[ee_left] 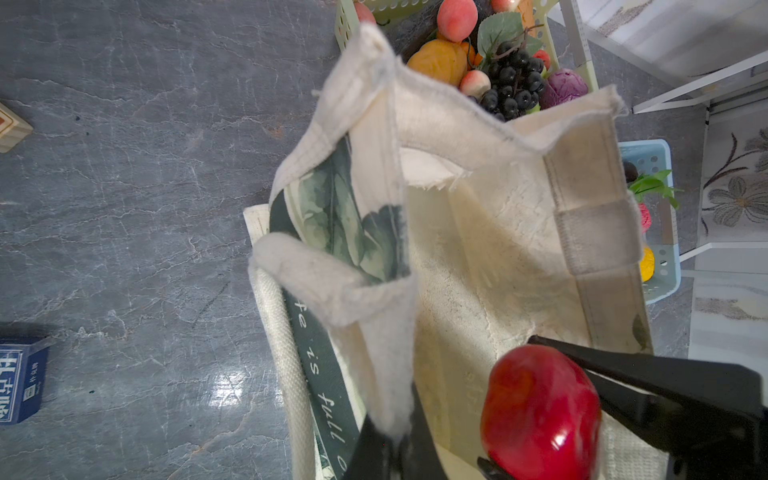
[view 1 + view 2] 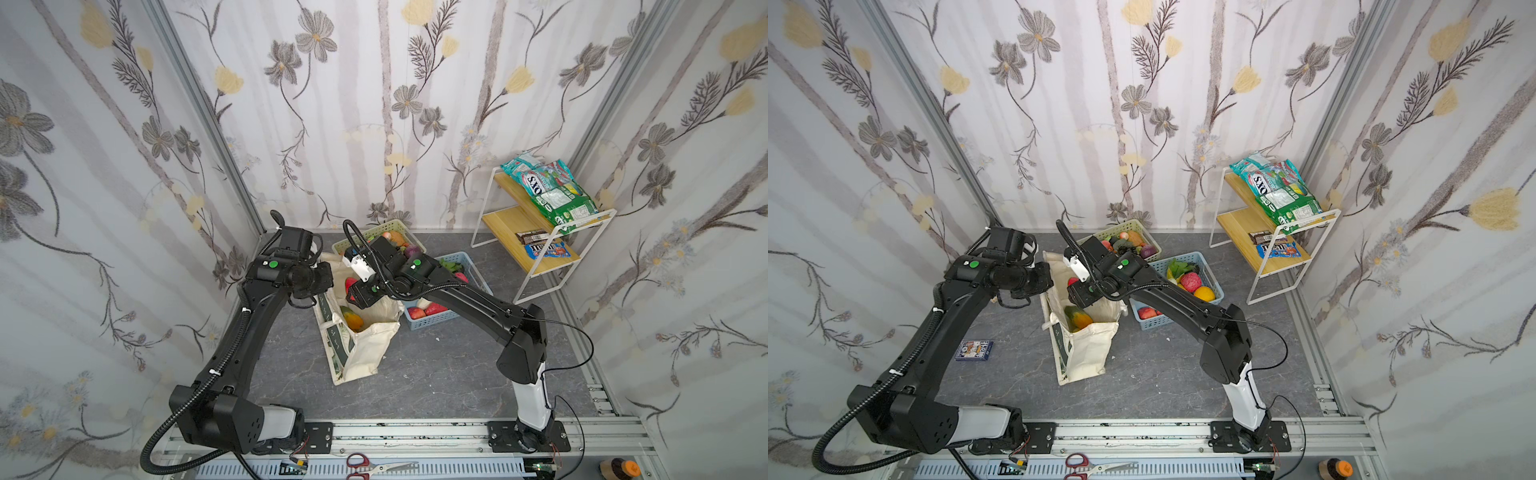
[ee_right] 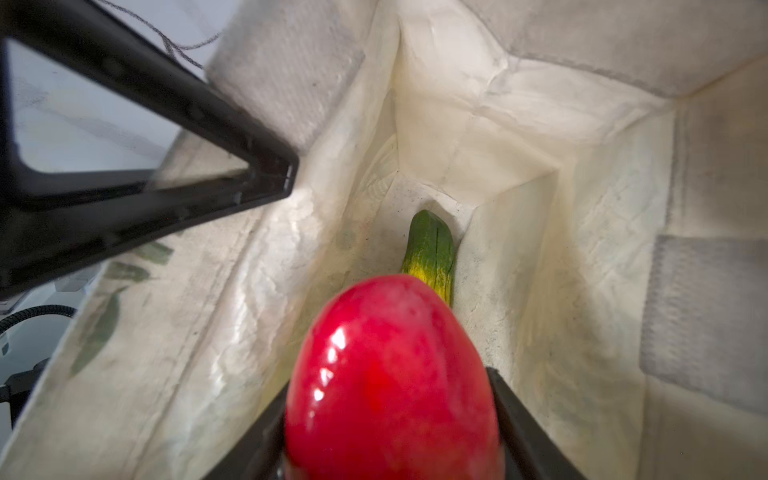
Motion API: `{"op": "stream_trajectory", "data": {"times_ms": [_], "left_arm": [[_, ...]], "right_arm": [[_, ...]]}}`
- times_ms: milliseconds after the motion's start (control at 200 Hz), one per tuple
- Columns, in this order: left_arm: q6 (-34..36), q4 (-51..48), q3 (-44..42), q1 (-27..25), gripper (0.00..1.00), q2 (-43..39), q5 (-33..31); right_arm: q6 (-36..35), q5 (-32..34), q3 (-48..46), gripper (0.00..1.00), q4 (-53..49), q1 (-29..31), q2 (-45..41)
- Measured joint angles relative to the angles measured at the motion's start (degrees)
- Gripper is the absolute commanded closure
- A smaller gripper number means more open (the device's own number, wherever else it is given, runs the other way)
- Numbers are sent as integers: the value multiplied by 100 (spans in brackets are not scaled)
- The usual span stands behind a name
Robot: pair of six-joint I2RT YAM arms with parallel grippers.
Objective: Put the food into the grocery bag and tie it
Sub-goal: 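Lower the red mango into the bag and open the right gripper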
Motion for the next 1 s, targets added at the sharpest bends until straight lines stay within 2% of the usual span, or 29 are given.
{"op": "stream_trajectory", "data": {"times_ms": [305,999], "left_arm": [[0,-7,35,0,100,4,0],[0,-4,42,0,100,31,4]], "right_arm": [[94,-509,-299,39,260,55,236],[409,-1106,-809,39,885,55,675]]}}
